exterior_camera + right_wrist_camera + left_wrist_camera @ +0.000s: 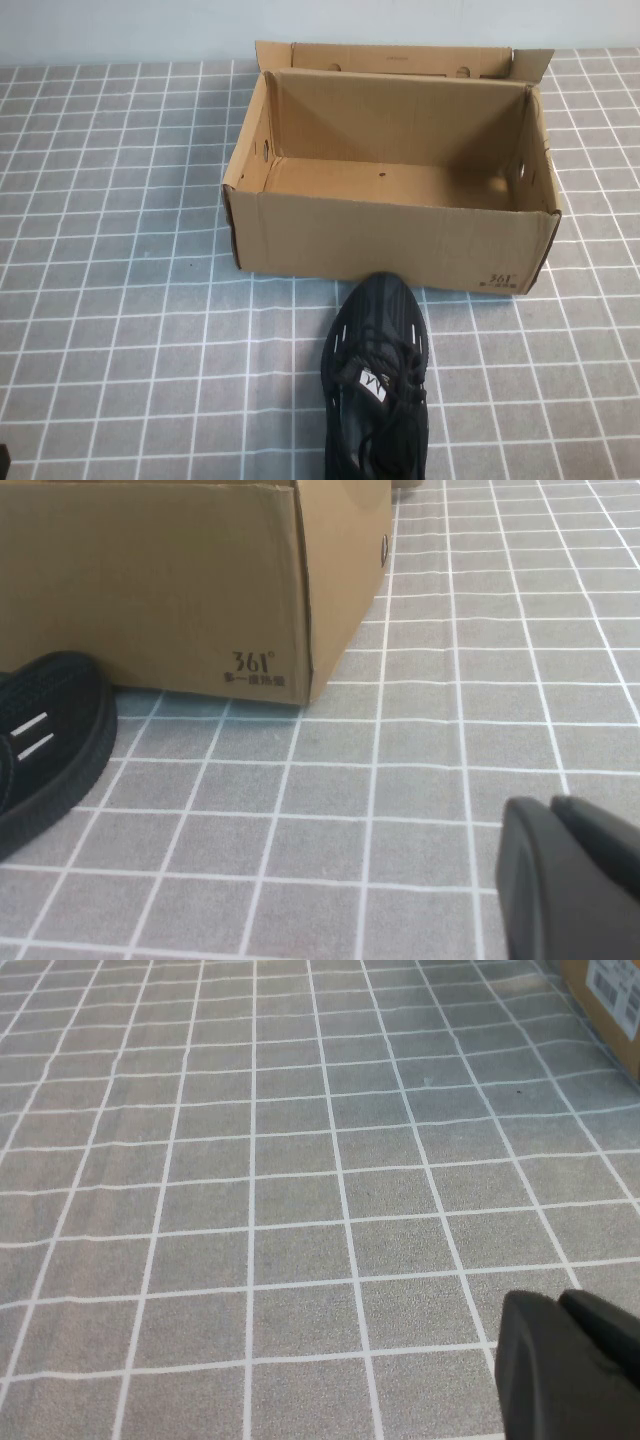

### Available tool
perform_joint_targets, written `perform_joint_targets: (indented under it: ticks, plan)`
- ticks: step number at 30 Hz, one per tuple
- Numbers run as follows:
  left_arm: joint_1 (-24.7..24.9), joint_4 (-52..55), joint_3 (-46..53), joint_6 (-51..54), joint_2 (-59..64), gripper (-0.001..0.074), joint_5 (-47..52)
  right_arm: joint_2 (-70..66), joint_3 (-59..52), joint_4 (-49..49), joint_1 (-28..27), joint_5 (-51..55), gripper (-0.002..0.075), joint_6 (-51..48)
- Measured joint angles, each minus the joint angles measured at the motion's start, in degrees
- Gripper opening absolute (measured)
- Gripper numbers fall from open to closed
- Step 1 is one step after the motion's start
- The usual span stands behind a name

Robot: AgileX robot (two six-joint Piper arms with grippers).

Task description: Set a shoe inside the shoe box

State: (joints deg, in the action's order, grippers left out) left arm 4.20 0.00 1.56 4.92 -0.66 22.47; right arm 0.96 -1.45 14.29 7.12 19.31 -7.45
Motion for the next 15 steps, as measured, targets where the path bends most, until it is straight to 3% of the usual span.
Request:
perform_joint_targets:
  ticks: [15]
  plan:
    - [0.0, 0.0, 0.0, 0.0, 0.0, -0.0004, 0.0, 0.0, 0.0, -2.4, 0.0, 0.0, -0.0016, -0.6]
